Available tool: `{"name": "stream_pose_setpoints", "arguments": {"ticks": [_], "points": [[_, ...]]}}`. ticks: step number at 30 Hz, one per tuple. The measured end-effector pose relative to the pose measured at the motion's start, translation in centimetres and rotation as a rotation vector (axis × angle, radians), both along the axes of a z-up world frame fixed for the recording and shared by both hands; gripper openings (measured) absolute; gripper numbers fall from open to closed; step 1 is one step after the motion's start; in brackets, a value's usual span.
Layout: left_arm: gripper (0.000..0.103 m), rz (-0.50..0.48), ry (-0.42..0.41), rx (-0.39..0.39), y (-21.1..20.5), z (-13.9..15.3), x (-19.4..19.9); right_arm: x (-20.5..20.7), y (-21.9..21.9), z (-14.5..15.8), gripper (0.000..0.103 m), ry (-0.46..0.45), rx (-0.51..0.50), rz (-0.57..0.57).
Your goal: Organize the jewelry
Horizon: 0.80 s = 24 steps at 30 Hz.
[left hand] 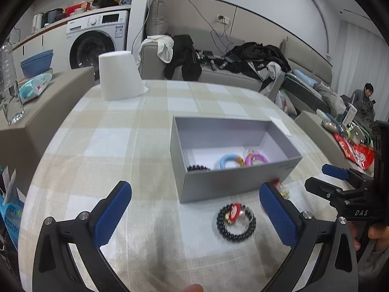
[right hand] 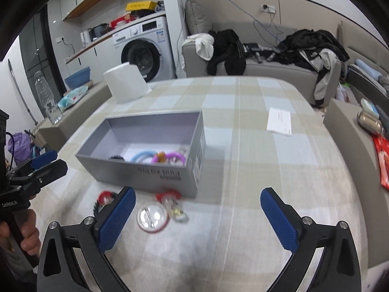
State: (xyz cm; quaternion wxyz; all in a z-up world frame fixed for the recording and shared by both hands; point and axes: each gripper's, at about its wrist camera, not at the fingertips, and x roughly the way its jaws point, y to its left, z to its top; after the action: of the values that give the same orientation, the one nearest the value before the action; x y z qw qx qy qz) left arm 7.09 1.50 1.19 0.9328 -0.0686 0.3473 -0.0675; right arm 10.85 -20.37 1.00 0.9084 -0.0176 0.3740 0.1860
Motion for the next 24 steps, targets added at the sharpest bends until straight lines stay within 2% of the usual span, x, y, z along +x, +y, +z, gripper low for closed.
{"name": "stream_pose_setpoints", "arguments": {"ticks": [8,12,17,20,22,23,24], "points": [[0.102,-0.016,0.067,0.032,-1.0,-1.7,0.3,-0.5,1.1,-1.7,0.103,0.058,-0.051,0.045],[0.102,-0.024,0.072,0.027,-1.3,-2.0,0.2,-0.4,1.3,-2.0,0.103,0.072,-0.054,0.047],[0.099,-0.09,0.057,0.023,-2.1,-2.0,-0.1,-0.2,1.2,-2.3,0.103,0.082,-0.06,0.044],[0.087,-0.149,0.031,0.036,-3.0,-1.8,-0.5,-0.1,1.2,-2.3,0.103,0.086,-0.062,0.044],[0.068,-0.178,0.035,0.047,-3.4,-1.8,-0.5,-0.1,1.3,-2.4,0.103,0.088,-0.062,0.048],[0.063,-0.187,0.044,0.049,-3.5,-1.9,-0.4,-0.1,1.3,-2.4,0.103,0.087,-0.059,0.048],[0.053,-0.193,0.051,0.049,-3.5,-2.0,-0.2,-0.1,1.3,-2.4,0.103,0.087,-0.058,0.048]]}}
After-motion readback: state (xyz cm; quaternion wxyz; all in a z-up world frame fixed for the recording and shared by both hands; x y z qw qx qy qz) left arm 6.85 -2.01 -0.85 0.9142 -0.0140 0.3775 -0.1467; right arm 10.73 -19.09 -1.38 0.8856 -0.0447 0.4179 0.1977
